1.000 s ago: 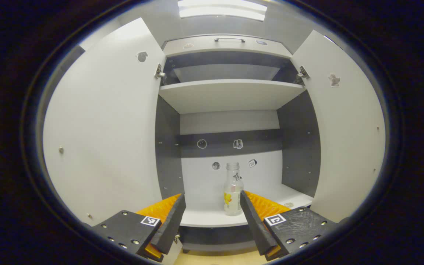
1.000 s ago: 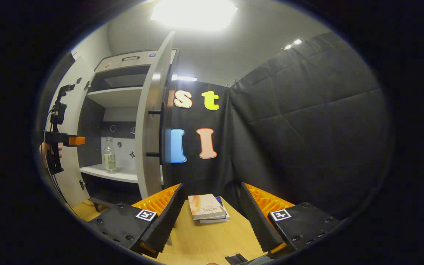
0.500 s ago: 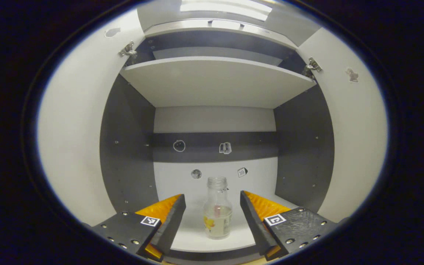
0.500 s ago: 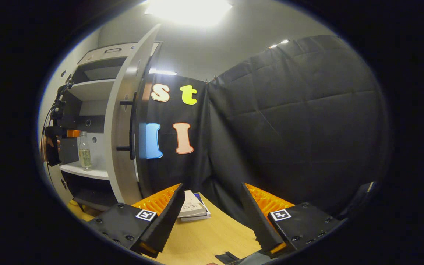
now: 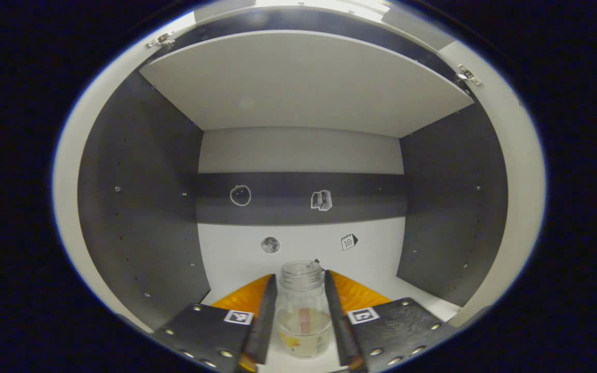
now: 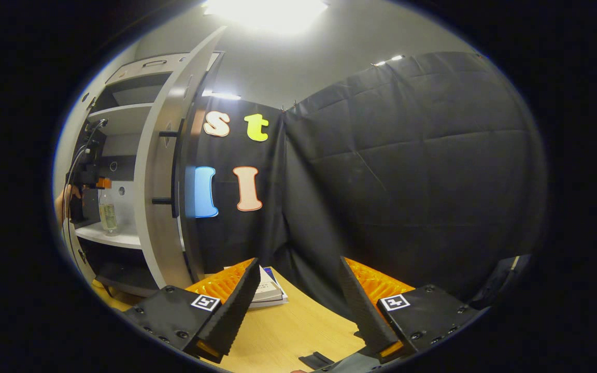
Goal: Grasp the bottle in the cabinet with the left hand and place it on the coaster, then close the right door with the right hand and the left door with the left hand.
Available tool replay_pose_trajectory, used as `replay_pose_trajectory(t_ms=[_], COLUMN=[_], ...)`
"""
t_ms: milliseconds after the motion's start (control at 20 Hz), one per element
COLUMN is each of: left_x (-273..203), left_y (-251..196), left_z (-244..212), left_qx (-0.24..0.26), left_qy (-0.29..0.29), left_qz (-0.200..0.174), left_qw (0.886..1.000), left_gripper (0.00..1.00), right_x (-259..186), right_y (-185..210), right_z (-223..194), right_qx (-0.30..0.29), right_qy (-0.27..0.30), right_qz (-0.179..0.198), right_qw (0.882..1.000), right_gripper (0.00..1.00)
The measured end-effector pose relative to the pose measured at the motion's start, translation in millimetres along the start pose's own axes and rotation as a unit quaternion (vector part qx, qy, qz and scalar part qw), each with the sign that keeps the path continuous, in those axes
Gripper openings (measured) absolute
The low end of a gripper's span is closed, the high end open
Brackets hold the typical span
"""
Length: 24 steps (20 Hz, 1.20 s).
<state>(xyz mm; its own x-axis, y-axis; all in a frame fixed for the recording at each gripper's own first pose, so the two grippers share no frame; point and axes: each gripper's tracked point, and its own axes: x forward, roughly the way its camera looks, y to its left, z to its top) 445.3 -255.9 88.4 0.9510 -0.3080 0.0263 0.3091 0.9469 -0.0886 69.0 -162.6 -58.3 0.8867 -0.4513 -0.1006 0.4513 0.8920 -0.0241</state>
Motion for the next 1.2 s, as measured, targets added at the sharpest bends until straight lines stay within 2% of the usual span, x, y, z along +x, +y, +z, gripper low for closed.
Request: replay_pose_trajectory(t_ms=[50, 150, 200, 300, 450, 550, 600, 700, 750, 1000, 1200], left_x=[-2, -7, -11, -19, -50, -65, -75, -92, -99, -142, -170], left_y=[0, -1, -2, -3, 3, 9, 10, 10, 11, 9, -3], left_z=[-1, -1, 2, 9, 13, 12, 13, 9, 6, -14, -34], left_qx=[0.001, -0.004, -0.009, -0.016, -0.023, -0.029, -0.031, -0.028, -0.024, -0.016, -0.016], left_qy=[0.0, 0.007, 0.006, -0.005, -0.016, -0.02, -0.021, -0.024, -0.025, -0.017, -0.01], left_qz=[-0.004, -0.011, -0.016, -0.017, -0.017, -0.016, -0.014, -0.011, -0.009, -0.004, -0.011], left_qw=[1.0, 1.0, 1.0, 1.0, 0.999, 0.999, 0.999, 0.999, 0.999, 1.0, 1.0], left_gripper=[0.45, 0.44, 0.39, 0.44, 0.4, 0.4, 0.43, 0.43, 0.43, 0.44, 0.4], right_x=[0, 0, 1, 0, 0, 1, 2, 4, 5, 5, 4], right_y=[0, 1, 2, 3, 5, 6, 7, 8, 9, 13, 12], right_z=[-1, 0, 1, 3, 3, 2, 1, -1, -1, 0, 1], right_qx=[-0.001, -0.005, -0.007, -0.009, -0.007, -0.003, -0.001, 0.001, 0.0, -0.008, -0.006], right_qy=[0.0, -0.001, -0.002, -0.006, -0.008, -0.006, -0.005, -0.003, -0.003, 0.0, 0.003], right_qz=[0.002, 0.01, 0.015, 0.026, 0.048, 0.063, 0.071, 0.087, 0.094, 0.124, 0.142], right_qw=[1.0, 1.0, 1.0, 1.0, 0.999, 0.998, 0.997, 0.996, 0.996, 0.992, 0.99], right_gripper=[0.96, 0.96, 0.96, 0.96, 0.96, 0.94, 0.96, 0.96, 0.94, 0.96, 0.96])
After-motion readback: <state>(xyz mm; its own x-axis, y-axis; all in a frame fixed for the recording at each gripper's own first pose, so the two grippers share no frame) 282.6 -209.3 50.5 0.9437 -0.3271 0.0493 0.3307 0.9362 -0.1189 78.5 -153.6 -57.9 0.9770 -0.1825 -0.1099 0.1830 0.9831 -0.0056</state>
